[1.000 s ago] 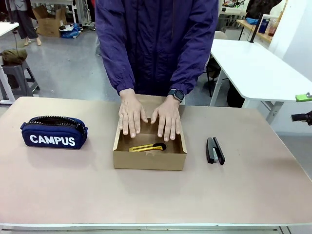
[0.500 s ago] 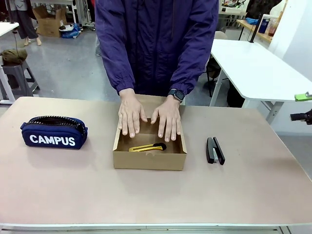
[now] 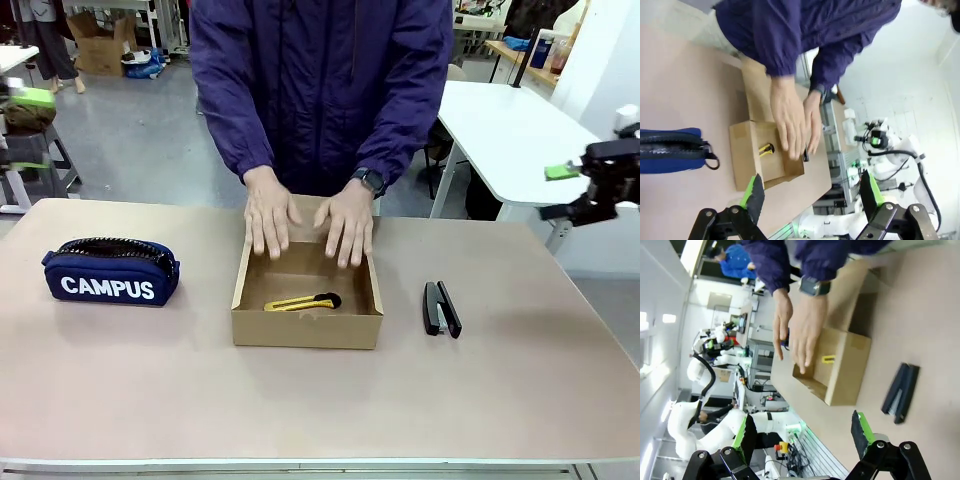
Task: Pack the item into the box.
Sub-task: Close the Mailer Box.
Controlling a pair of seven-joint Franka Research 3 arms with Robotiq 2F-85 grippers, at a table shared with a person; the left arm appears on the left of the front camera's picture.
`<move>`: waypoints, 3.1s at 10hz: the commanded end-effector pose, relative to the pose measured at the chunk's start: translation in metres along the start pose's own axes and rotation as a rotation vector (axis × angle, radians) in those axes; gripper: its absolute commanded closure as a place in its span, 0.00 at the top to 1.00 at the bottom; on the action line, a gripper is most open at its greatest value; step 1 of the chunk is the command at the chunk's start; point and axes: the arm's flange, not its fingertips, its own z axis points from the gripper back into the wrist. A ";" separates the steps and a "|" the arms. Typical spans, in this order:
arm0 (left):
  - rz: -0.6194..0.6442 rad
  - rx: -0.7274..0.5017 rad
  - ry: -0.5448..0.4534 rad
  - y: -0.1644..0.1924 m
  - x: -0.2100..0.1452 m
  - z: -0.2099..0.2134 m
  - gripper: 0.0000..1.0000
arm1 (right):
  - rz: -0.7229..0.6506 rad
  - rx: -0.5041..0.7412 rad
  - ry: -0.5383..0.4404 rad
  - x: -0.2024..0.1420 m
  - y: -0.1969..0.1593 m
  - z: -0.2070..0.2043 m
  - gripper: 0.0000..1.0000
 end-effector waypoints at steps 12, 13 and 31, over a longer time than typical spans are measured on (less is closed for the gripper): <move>0.025 0.113 0.202 0.076 0.042 -0.195 1.00 | -0.094 -0.134 0.105 0.064 -0.030 -0.155 1.00; -0.012 0.100 0.287 0.093 0.038 -0.223 1.00 | -0.088 -0.141 0.016 0.068 -0.046 -0.196 1.00; 0.142 -0.183 0.462 0.173 0.062 -0.333 1.00 | -0.393 0.024 0.191 0.114 -0.107 -0.304 1.00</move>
